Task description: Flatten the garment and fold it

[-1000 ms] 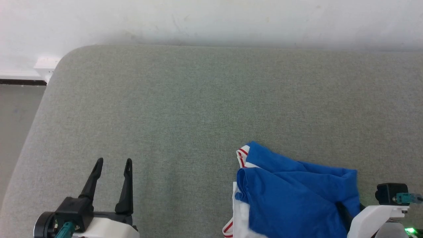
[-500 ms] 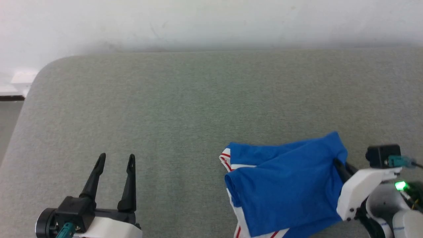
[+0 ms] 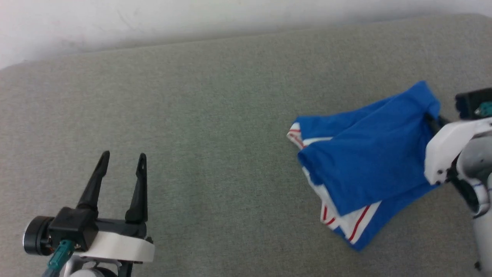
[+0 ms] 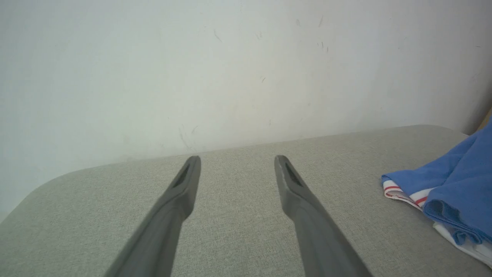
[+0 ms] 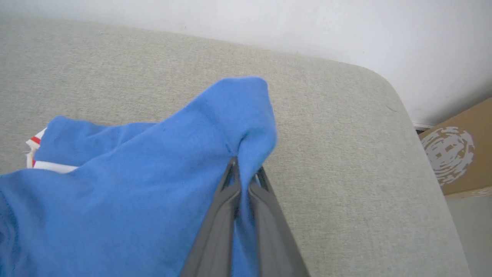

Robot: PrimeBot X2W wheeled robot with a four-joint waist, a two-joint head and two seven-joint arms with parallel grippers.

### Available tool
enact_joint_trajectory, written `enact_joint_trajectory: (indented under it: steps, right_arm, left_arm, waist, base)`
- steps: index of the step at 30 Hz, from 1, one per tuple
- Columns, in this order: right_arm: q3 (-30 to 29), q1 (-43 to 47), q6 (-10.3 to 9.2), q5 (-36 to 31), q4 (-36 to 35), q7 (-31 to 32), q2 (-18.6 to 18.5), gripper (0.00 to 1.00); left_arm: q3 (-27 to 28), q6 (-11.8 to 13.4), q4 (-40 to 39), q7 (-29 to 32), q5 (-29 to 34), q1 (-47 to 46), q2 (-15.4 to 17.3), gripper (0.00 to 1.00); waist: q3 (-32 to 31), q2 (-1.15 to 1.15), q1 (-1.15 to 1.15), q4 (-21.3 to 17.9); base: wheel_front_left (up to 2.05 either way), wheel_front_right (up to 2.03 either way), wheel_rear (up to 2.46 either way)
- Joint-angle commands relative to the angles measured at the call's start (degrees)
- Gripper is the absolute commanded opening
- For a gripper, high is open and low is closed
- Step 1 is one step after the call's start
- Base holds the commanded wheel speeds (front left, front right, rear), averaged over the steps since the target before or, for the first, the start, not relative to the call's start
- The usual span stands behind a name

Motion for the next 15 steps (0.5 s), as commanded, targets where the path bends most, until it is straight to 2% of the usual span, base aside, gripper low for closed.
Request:
enact_joint_trajectory:
  steps: [1,10,15]
  right_arm:
    - [-0.45,-1.69,-0.05,-0.63,0.4,0.13,-0.9,0.0]
    - [-2.09,-9.3,-0.05,-5.33,3.53,0.91,-10.03,0.0]
    - [-1.48,-12.53,-0.05,-7.23,5.37,0.39,-13.46,0.0]
  left_arm:
    - [0.29,0.11,-0.4,0.18,0.67,-1.1,0.48,1.0]
    - [1.11,-0.22,-3.21,2.32,2.5,-5.28,3.47,1.0]
    - [1.38,-0.52,-5.25,4.03,3.52,-7.26,5.3,1.0]
  waist:
    - [3.27,0.0,-0.01,-2.65]
    - [10.35,0.0,-0.01,-5.36]
    - [14.07,0.0,-0.01,-6.91]
  base:
    - [0.0,0.0,0.0]
    - [0.0,0.0,0.0]
    - [0.0,0.0,0.0]
